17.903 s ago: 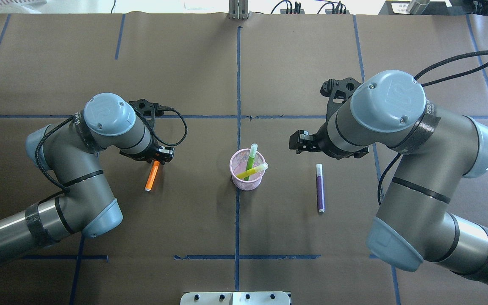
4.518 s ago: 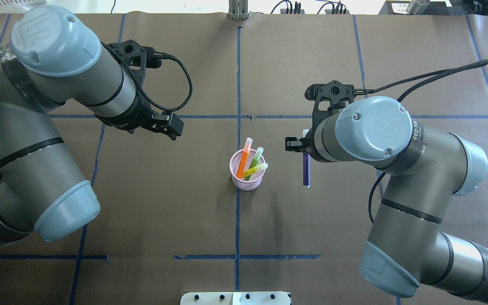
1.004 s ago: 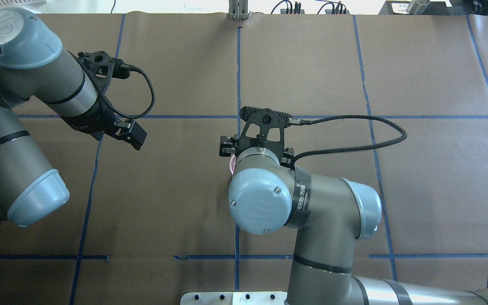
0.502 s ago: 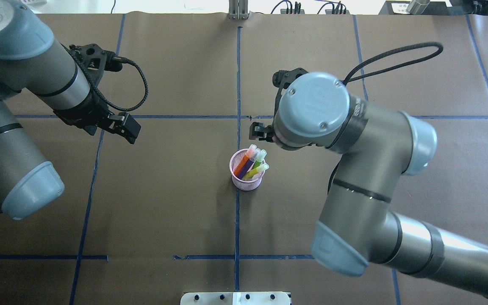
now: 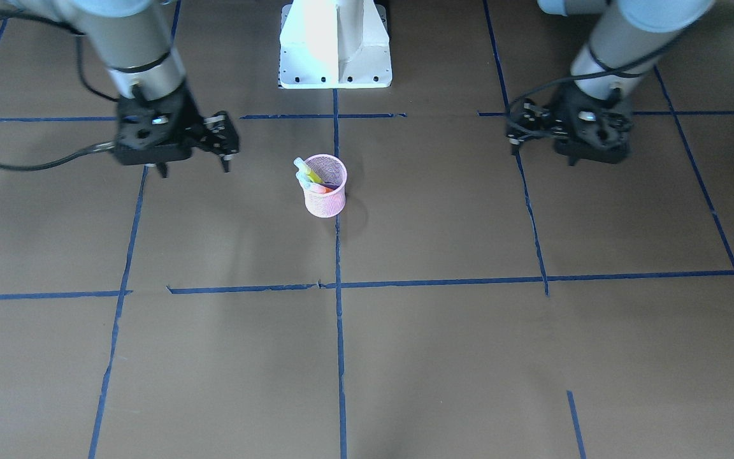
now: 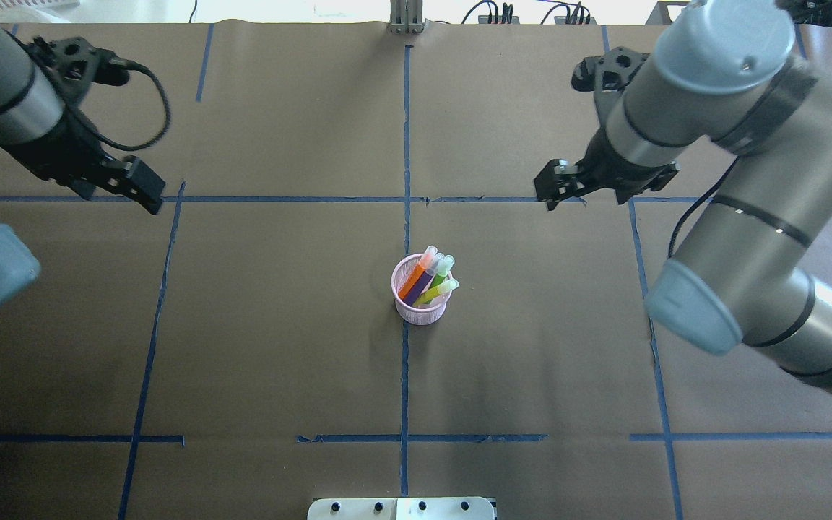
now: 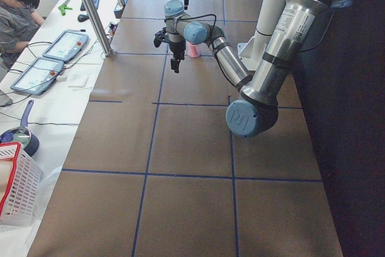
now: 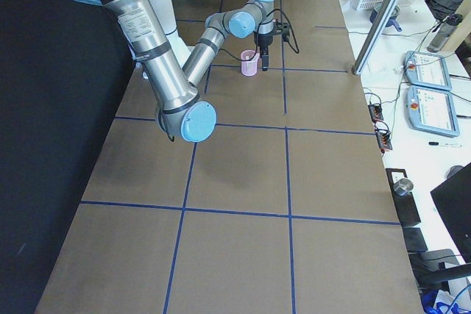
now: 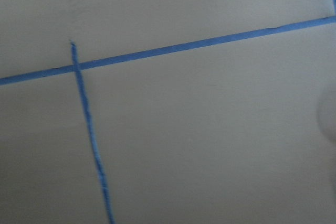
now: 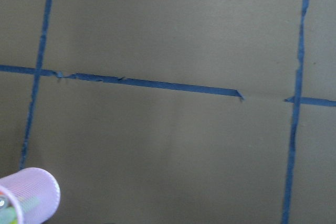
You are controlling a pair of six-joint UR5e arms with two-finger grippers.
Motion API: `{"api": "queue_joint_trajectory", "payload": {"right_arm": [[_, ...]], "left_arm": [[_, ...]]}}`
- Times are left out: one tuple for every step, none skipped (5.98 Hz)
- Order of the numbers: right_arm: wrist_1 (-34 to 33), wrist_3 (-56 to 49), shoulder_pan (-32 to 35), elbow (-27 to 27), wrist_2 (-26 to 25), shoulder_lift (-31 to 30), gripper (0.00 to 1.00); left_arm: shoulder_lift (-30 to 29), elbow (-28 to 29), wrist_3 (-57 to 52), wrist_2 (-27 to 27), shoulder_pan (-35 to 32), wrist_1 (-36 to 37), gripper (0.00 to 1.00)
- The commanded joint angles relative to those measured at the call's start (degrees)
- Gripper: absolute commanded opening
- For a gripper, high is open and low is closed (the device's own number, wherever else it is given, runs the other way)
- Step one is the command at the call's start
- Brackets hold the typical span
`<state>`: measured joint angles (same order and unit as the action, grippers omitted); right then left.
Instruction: Collect pens into pen holder
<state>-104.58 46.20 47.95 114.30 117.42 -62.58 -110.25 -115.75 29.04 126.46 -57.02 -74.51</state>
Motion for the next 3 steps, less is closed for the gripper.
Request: {"api": "queue_joint_trajectory", "payload": {"right_arm": [[0.43,-20.78,12.02,0.04,8.21,-9.52,1.00],[0.35,-33.33,18.78,-0.04,10.96,-15.84,1.00],[0.35,-45.37,25.55,-0.48,12.64,-21.38,1.00]], "left_arm": [[6.85,2.96,-20.40,4.20,-12.35,0.06,1.00],[10.11,7.08,-31.91,7.89,-19.98,-0.02,1.00],[12.05,11.73,-40.03,9.06,-25.97,-0.37,1.00]]}}
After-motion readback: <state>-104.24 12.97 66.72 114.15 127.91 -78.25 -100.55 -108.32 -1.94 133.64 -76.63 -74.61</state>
